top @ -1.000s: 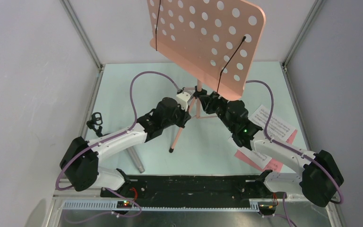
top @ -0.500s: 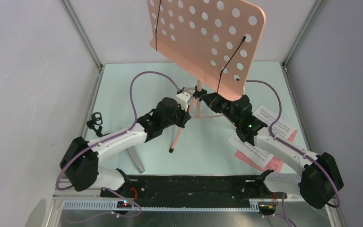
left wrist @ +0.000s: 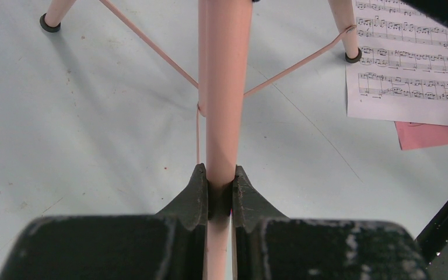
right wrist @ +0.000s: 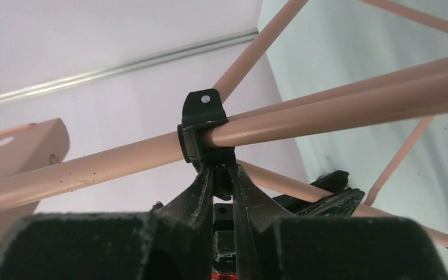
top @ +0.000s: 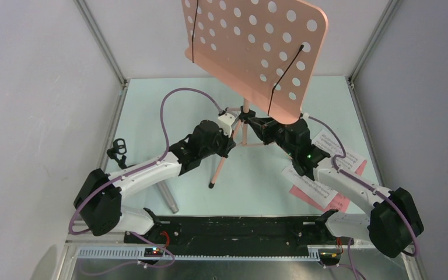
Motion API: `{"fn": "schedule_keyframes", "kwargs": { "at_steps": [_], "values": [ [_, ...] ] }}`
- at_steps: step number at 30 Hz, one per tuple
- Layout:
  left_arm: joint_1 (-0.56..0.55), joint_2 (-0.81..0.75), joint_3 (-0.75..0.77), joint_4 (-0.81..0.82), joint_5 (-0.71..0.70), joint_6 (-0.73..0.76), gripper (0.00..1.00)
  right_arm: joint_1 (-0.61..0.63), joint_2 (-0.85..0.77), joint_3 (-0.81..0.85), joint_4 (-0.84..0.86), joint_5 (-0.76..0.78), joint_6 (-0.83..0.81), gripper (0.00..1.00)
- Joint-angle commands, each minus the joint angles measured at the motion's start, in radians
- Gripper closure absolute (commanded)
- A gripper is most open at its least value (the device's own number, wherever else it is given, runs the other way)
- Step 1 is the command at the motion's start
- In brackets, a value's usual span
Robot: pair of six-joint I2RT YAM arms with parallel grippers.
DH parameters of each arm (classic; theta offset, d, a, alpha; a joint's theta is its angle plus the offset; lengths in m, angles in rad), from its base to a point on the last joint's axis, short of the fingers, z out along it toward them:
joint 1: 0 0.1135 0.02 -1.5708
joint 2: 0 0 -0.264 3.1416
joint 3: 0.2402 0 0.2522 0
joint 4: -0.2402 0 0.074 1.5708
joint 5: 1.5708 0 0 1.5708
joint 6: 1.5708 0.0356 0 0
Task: Set up the instrument practice props
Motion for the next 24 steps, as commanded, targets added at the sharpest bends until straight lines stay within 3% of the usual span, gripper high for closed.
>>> {"fn": "schedule_keyframes", "kwargs": {
  "at_steps": [1,2,5,9,14,20,24],
  "values": [
    [0.031,0.040,-0.027,-0.046,-0.082,0.028,1.00,0.058,-0.042,-0.059,0.001,0.054,0.130,0.89],
    [0.030,0.041,-0.028,-0.046,-0.083,0.029,1.00,0.059,-0.051,-0.061,-0.007,0.083,0.117,0.84],
    [0.025,0.041,-0.031,-0.046,-0.090,0.039,1.00,0.059,-0.106,-0.062,-0.068,0.130,0.011,0.54],
    [0.018,0.045,-0.030,-0.047,-0.097,0.044,1.00,0.049,-0.192,-0.062,-0.117,0.171,-0.225,0.43],
    [0.015,0.044,-0.027,-0.049,-0.098,0.042,1.00,0.074,-0.319,-0.062,-0.099,0.243,-0.611,0.46],
    [0.016,0.040,-0.025,-0.049,-0.086,0.040,1.00,0.110,-0.277,-0.098,0.035,0.253,-1.326,0.65],
    [0.015,0.037,-0.025,-0.050,-0.079,0.039,1.00,0.118,-0.215,-0.160,0.211,0.254,-1.568,0.58]
  ]
}}
